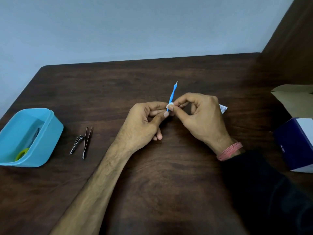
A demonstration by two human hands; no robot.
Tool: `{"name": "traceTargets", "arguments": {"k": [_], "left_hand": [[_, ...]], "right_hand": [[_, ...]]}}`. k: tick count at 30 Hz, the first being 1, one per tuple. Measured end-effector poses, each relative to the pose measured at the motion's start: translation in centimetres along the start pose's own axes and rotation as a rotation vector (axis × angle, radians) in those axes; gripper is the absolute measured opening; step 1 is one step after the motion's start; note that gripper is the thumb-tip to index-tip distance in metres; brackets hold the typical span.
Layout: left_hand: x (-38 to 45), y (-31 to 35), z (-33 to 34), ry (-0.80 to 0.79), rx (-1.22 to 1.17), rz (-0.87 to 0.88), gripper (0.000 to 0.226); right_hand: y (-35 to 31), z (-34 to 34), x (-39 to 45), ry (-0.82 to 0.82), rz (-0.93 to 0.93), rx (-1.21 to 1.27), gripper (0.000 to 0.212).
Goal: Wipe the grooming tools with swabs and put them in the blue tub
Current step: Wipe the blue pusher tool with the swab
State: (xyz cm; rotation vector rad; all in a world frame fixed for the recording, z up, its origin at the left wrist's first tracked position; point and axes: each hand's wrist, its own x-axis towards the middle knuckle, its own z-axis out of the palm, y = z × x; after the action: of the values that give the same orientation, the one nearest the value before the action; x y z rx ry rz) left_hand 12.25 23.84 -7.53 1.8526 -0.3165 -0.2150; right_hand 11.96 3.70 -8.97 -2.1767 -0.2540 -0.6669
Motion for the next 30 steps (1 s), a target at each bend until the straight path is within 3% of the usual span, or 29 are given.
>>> {"name": "traceTargets", "arguments": {"k": [7, 13, 30], "left_hand": [[0.10, 0.06, 0.05, 0.013, -0.009, 0.001, 0.026], [-0.18, 0.28, -0.04, -0.013, 0.031, 0.018, 0.046], [-0.05, 0.11, 0.07, 0.080, 0.081, 0.026, 0.023]], "right_hand": [[-0.25, 0.00, -0.15, -0.055, -0.023, -0.013, 0.010], [-0.03, 0.43, -0.22, -0.110, -0.004, -0.038, 0.016], [-0.03, 0.30, -0.20, -0.046, 0.034, -0.032, 0.008]]}}
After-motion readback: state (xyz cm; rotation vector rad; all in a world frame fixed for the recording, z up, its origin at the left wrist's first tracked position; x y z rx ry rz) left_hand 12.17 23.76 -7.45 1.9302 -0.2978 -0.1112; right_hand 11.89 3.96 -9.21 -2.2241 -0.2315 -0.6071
